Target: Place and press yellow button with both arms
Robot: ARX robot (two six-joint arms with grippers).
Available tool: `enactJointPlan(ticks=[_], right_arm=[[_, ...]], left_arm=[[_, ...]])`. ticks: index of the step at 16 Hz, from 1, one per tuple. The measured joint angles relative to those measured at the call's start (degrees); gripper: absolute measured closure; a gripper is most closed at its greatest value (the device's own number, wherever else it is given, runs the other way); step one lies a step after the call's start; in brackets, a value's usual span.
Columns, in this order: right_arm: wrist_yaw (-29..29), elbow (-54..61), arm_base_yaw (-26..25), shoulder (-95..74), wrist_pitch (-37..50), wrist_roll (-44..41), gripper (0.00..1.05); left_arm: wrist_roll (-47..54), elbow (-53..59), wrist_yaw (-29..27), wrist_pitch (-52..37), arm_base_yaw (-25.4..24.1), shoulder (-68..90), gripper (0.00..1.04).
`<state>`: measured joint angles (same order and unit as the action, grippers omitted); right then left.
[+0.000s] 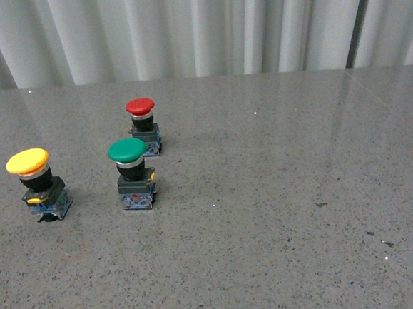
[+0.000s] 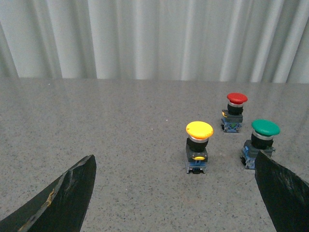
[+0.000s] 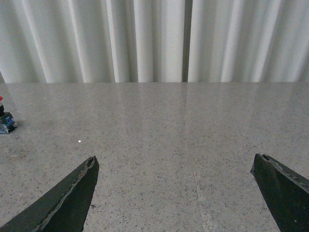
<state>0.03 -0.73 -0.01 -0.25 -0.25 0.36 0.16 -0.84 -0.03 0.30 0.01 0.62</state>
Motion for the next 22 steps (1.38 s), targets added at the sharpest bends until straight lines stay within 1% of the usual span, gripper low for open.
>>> enactJointPlan(ticks=[22], right_arm=[[0.00, 0.00, 0.00, 0.00, 0.00, 0.00, 0.06]], left_arm=[[0.00, 0.00, 0.00, 0.00, 0.00, 0.00, 0.07]])
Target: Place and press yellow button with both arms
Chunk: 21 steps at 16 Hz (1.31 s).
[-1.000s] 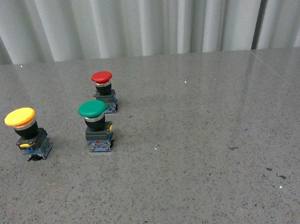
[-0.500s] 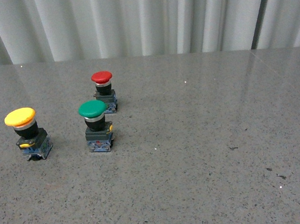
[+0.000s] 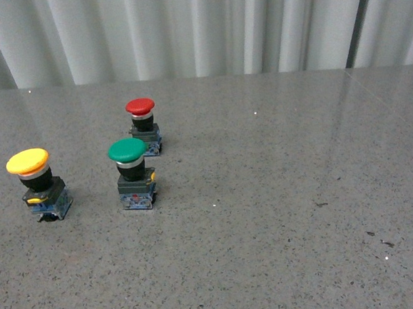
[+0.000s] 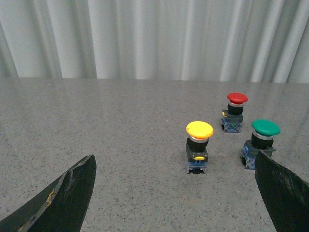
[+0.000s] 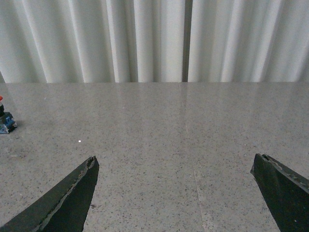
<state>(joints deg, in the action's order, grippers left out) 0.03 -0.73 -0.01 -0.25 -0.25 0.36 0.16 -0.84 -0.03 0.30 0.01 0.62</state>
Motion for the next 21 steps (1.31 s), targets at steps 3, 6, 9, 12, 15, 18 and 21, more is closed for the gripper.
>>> enactJointPlan(ticks=[3, 6, 9, 12, 15, 18, 21], right_arm=[[0.00, 0.00, 0.00, 0.00, 0.00, 0.00, 0.06], [0.00, 0.00, 0.00, 0.00, 0.00, 0.00, 0.06], [-0.02, 0.00, 0.00, 0.00, -0.02, 0.00, 0.06], [-0.02, 0.00, 0.00, 0.00, 0.00, 0.00, 0.06], [-0.02, 0.00, 0.00, 0.00, 0.00, 0.00, 0.06], [-0.02, 0.00, 0.00, 0.00, 0.00, 0.00, 0.06], [-0.02, 0.00, 0.00, 0.00, 0.00, 0.00, 0.06]], left_arm=[[0.00, 0.00, -0.02, -0.02, 0.00, 0.00, 0.07], [0.09, -1.22, -4.70, 4.35, 1.62, 1.33, 0.07], [1.09, -8.28, -12.85, -9.57, 1.55, 23.67, 0.07], [2.95, -20.98, -7.98, -24.76, 1.86, 48.76, 0.07], [3.78, -31.19, -5.97, -24.26, 3.87, 67.49, 0.07], [3.26, -38.60, -5.29, -21.49, 5.64, 78.95, 0.07], [2.60, -38.58, -2.82, -21.42, 6.78, 83.49, 0.07]])
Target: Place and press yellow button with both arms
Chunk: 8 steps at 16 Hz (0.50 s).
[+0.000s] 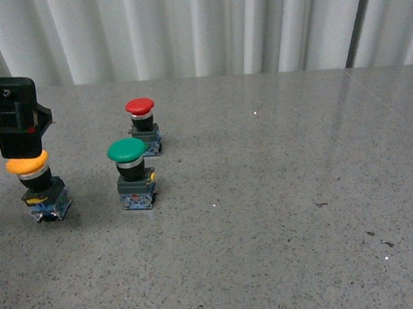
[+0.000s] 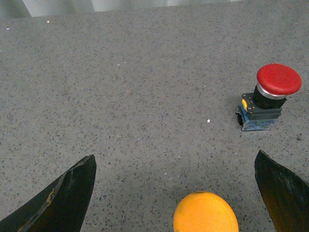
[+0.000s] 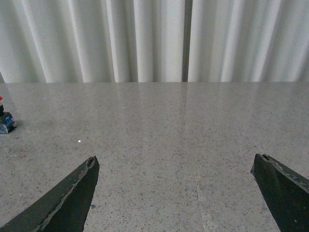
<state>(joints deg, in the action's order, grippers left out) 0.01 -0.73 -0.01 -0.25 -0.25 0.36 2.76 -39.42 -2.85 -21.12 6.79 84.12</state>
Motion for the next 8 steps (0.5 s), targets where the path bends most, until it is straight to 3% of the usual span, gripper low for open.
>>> enactJointPlan(ticks=[8], right_arm=[[0.02, 0.00, 0.00, 0.00, 0.00, 0.00, 0.06]], left_arm=[[-2.36, 2.45, 0.48, -4.00, 1.84, 6.29, 0.07]])
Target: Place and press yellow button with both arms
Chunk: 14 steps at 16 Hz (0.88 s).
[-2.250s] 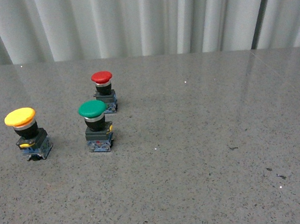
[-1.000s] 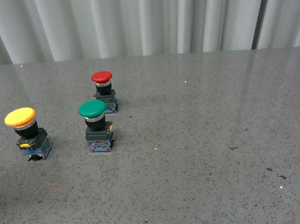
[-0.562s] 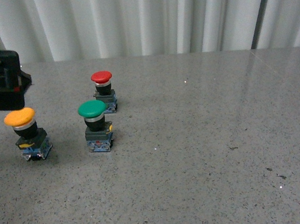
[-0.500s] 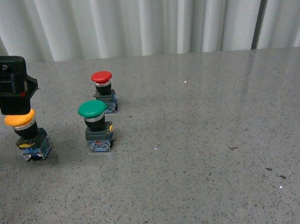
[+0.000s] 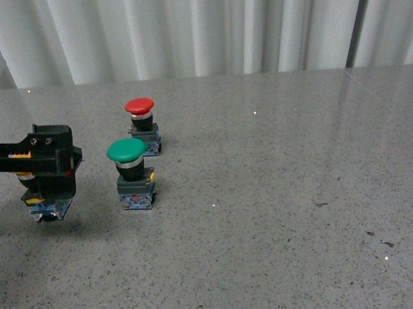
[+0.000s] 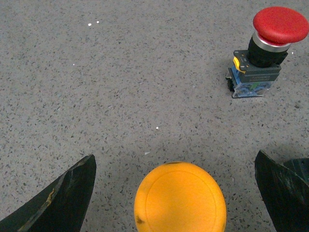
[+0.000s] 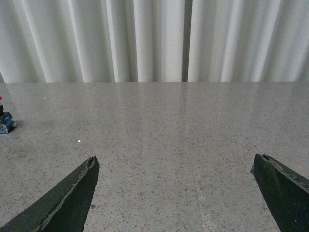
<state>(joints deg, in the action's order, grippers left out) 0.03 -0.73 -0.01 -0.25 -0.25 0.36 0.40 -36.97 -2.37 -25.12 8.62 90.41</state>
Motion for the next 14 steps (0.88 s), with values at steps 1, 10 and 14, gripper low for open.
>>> enactJointPlan(ticks=[1, 10, 14], right_arm=[[-0.02, 0.00, 0.00, 0.00, 0.00, 0.00, 0.06], [-0.02, 0.00, 0.00, 0.00, 0.00, 0.00, 0.06], [-0.02, 0.00, 0.00, 0.00, 0.02, 0.00, 0.06]], left_arm=[[-0.02, 0.11, -0.22, -0.13, 0.09, 0.00, 0.07], [1.18, -1.88, -4.35, 6.14, 4.83, -10.97, 0.70], [-1.66, -17.07, -8.66, 8.02, 19.71, -5.14, 0.71]])
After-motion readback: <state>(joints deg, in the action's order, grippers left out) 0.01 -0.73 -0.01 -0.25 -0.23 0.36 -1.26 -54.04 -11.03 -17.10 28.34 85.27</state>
